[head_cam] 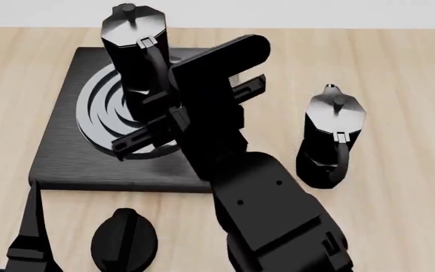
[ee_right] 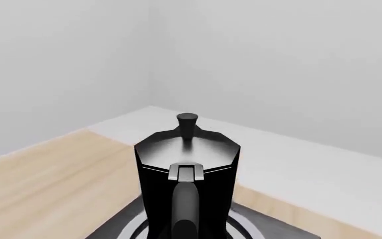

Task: Put the right moka pot on the stove.

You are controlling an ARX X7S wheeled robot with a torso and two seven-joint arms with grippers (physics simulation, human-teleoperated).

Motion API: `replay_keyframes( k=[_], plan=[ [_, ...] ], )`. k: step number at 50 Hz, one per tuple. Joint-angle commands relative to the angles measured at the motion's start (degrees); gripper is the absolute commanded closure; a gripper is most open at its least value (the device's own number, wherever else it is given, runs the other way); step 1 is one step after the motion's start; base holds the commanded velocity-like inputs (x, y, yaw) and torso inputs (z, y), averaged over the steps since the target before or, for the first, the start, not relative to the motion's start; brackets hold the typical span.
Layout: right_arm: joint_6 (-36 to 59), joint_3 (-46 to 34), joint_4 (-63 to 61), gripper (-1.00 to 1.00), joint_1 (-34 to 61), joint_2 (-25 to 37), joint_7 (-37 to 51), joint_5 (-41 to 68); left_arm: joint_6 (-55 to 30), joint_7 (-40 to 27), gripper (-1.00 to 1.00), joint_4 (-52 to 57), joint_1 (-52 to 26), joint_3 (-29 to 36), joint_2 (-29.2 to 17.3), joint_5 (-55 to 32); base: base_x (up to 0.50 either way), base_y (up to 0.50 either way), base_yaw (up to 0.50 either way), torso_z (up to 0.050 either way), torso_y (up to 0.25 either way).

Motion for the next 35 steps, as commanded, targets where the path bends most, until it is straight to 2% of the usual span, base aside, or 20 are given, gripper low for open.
replay_keyframes(
  k=[1, 13, 20, 28, 35],
  plan=[
    [-5.5, -1.1, 7.7, 1.0, 3.8, -3.6, -1.7, -3.0, 0.1, -0.1, -1.0, -0.1, -0.1, 0.0, -0.1, -0.3, 0.0, 0.0, 0.0, 0.0, 0.0],
    [-11.1, -1.6, 18.5, 1.0, 8.1, -7.4, -2.5, -3.2, 0.5, -0.2, -1.0, 0.0, 0.1, 0.1, -0.3, -0.2, 0.0, 0.0, 0.0, 0.001, 0.001],
    [-16.9, -5.4, 27.1, 1.0, 11.2, -8.4, -1.7, 0.1, 0.5, -0.2, -1.0, 0.2, 0.1, 0.1, -0.4, -0.4, 0.0, 0.0, 0.0, 0.0, 0.001],
    [-25.1, -16.4, 37.3, 1.0, 15.9, -8.6, 0.8, 10.5, 0.3, -0.5, -1.0, 0.4, -0.1, -0.1, -0.5, -0.8, 0.0, 0.0, 0.0, 0.0, 0.001],
    [-33.7, -32.4, 45.2, 1.0, 19.9, -8.6, 3.7, 25.1, 0.6, -0.5, -1.0, 0.3, 0.0, 0.0, -0.6, -0.7, 0.0, 0.0, 0.0, 0.0, 0.0]
  ],
)
